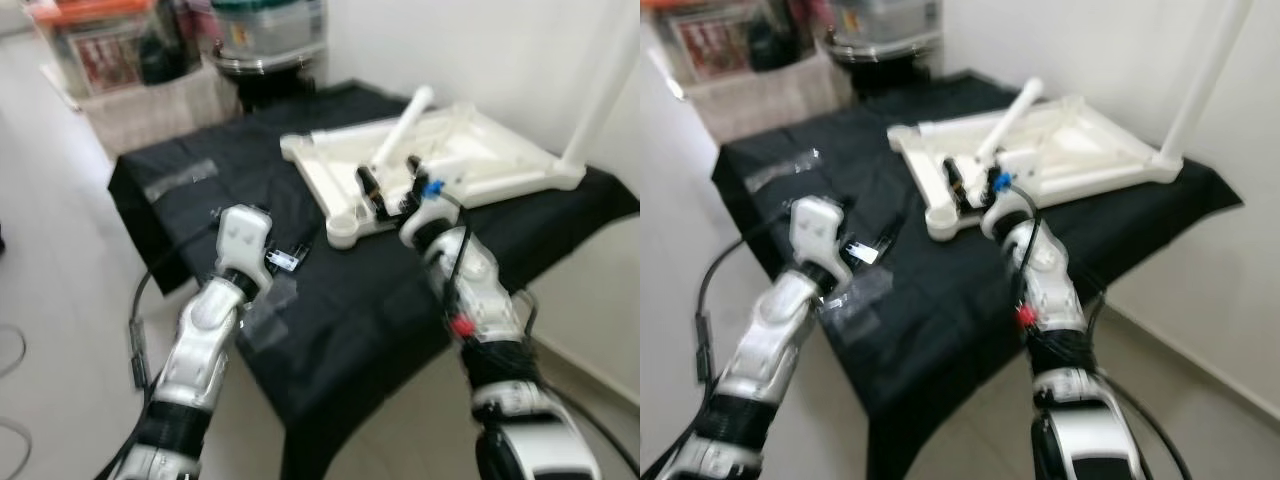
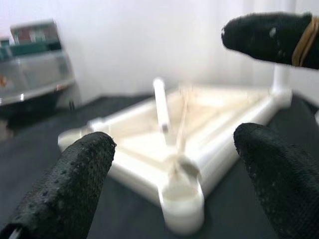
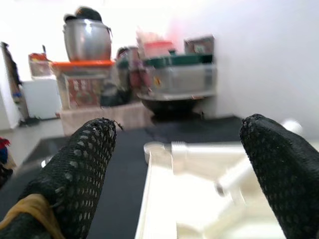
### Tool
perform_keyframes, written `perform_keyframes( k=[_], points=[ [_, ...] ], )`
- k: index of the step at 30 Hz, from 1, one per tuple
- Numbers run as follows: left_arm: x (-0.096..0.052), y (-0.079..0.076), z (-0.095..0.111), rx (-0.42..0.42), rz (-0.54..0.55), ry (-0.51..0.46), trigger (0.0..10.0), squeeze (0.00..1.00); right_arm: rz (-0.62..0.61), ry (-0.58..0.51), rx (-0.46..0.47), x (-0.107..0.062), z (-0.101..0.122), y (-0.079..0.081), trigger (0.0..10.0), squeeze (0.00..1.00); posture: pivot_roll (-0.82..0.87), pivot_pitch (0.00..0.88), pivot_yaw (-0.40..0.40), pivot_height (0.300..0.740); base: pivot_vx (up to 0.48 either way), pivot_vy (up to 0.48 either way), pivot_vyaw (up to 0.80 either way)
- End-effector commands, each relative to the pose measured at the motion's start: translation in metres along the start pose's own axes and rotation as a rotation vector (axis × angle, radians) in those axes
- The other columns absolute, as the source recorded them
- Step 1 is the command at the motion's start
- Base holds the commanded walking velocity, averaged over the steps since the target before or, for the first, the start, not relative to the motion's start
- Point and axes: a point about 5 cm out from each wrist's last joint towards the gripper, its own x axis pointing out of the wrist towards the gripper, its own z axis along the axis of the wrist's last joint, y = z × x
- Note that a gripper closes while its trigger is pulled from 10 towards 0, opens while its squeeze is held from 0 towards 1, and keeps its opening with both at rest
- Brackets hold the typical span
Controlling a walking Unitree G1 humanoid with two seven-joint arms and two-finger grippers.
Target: Building children table
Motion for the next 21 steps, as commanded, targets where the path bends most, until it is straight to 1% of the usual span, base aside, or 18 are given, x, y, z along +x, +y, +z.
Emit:
perform_keyframes(
  k=[1,2,4,5,7,9,11,16,18,21],
  points=[
    [0.002,0.005,0.011,-0.034,0.006,-0.035,10.0,0.00,0.051,0.015,0.057,0.003,0.002,0.010,10.0,0.00,-0.09,0.000,-0.007,0.740,0.000,0.000,-0.80],
    [0.003,0.005,0.015,-0.043,0.002,-0.045,10.0,0.00,0.062,0.020,0.055,0.003,0.003,0.009,10.0,0.00,-0.09,0.000,-0.008,0.740,0.000,0.000,-0.80],
    [0.005,0.009,0.015,0.003,0.014,-0.015,10.0,0.00,0.064,0.022,0.021,0.002,0.005,0.008,10.0,0.00,-0.09,0.000,-0.009,0.740,0.000,0.000,-0.80],
    [0.004,0.010,0.015,0.024,0.014,-0.001,10.0,0.00,0.066,0.016,0.008,0.002,0.007,0.008,10.0,0.00,-0.09,0.000,-0.011,0.740,0.000,0.000,-0.80],
    [0.002,0.011,0.015,0.034,0.014,0.008,10.0,0.00,0.067,0.014,0.003,0.001,0.009,0.009,10.0,0.00,-0.09,0.000,-0.011,0.740,0.000,0.000,-0.80],
    [-0.003,0.009,0.011,0.029,0.014,0.032,10.0,0.00,0.073,0.008,-0.024,-0.002,0.010,0.011,10.0,0.00,-0.09,0.000,-0.010,0.740,0.000,-0.450,0.00],
    [-0.004,0.008,0.009,0.028,0.015,0.040,10.0,0.00,0.074,0.011,-0.028,-0.003,0.010,0.012,10.0,0.00,-0.09,0.000,-0.010,0.740,0.000,-0.454,0.00],
    [-0.010,0.001,0.001,-0.017,0.010,0.074,10.0,0.00,0.095,0.055,-0.052,-0.009,0.004,0.016,10.0,0.00,-0.10,0.000,-0.003,0.740,0.000,-0.454,0.00],
    [-0.010,0.001,0.001,-0.017,0.010,0.074,10.0,0.00,0.095,0.055,-0.052,-0.009,0.004,0.016,10.0,0.00,-0.10,0.000,-0.003,0.740,0.000,-0.454,0.00],
    [-0.011,-0.001,-0.001,-0.043,0.005,0.090,10.0,0.00,0.093,0.086,-0.074,-0.014,0.000,0.015,10.0,0.00,-0.10,0.000,0.006,0.740,0.000,-0.454,0.00]
  ],
)
